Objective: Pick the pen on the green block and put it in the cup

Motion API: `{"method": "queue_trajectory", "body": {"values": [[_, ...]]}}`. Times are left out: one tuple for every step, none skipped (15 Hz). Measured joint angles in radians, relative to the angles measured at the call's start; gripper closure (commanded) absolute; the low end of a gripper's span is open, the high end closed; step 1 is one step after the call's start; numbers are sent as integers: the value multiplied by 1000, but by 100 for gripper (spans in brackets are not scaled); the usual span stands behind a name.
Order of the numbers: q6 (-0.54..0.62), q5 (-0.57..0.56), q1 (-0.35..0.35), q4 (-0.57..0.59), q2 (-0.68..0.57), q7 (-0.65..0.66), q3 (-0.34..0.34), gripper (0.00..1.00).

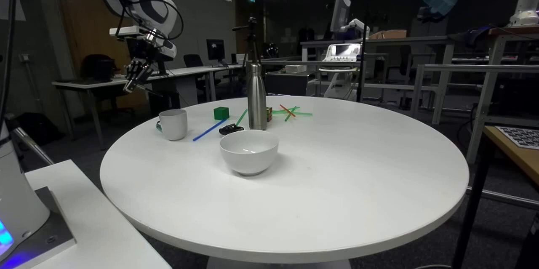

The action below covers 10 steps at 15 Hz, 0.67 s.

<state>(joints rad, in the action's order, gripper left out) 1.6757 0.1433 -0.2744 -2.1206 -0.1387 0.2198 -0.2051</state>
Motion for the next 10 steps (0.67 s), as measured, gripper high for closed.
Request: {"method": "queue_trajectory", "body": {"values": [[-16,4,0,-3,9,3,-2,99],[-33,9,0,-5,16,5,-4,99],[-49,16,0,-5,22,6,-6,99],[-64,21,0,-5,27,7,-7,99],[-74,25,0,-5,30,7,-8,99],[-82,28,0,-5,31,7,-9,99],[-90,30,0,-5,33,7,-9,99],[-97,31,0,-5,33,7,-9,99],[-101,31,0,-5,34,7,-10,99],[-103,31,0,-5,34,8,-9,99]]}}
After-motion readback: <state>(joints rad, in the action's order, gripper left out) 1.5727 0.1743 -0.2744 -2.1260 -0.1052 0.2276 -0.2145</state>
